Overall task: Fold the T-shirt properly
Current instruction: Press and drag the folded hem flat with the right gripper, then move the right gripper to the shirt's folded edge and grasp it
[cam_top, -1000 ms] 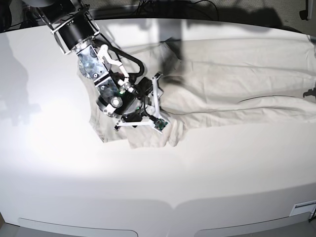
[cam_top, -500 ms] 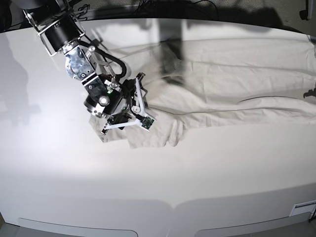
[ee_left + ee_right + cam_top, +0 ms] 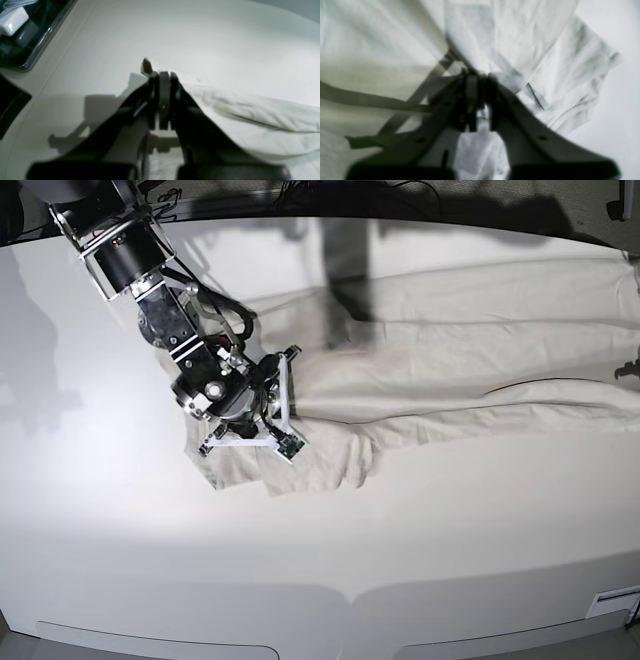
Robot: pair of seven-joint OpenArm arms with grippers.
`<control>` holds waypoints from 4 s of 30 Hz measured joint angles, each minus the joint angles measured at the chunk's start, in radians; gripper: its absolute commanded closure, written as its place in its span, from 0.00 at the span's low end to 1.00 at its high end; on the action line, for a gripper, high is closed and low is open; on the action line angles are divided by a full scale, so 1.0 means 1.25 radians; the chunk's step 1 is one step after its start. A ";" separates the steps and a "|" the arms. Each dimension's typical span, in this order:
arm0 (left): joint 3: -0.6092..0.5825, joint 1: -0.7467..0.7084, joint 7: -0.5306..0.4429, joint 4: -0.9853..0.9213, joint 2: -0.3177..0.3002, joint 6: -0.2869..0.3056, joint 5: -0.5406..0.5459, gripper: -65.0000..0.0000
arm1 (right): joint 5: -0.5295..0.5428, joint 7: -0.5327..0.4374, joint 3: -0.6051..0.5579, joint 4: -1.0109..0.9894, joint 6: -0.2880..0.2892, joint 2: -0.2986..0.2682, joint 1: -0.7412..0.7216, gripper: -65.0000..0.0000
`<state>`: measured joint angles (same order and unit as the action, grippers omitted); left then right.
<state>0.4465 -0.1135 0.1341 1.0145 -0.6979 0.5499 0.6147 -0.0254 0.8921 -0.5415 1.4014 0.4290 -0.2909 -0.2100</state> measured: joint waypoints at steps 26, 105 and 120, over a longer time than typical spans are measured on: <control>0.000 0.000 0.000 0.000 0.000 0.000 0.000 1.00 | -0.038 0.056 -0.002 0.136 -0.074 -0.014 0.013 0.86; 0.000 0.000 -0.018 0.000 0.000 0.000 -0.049 1.00 | 0.432 0.158 0.397 -0.053 -0.071 0.046 -0.045 0.59; 0.000 0.001 -0.018 0.000 0.000 0.000 -0.049 1.00 | 0.400 0.032 0.398 -0.142 -0.071 0.047 -0.045 0.59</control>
<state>0.4465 -0.1127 0.1112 1.0145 -0.6979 0.5503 0.5529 0.4744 0.9318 -0.0444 1.2236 0.3401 -0.2325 -0.2665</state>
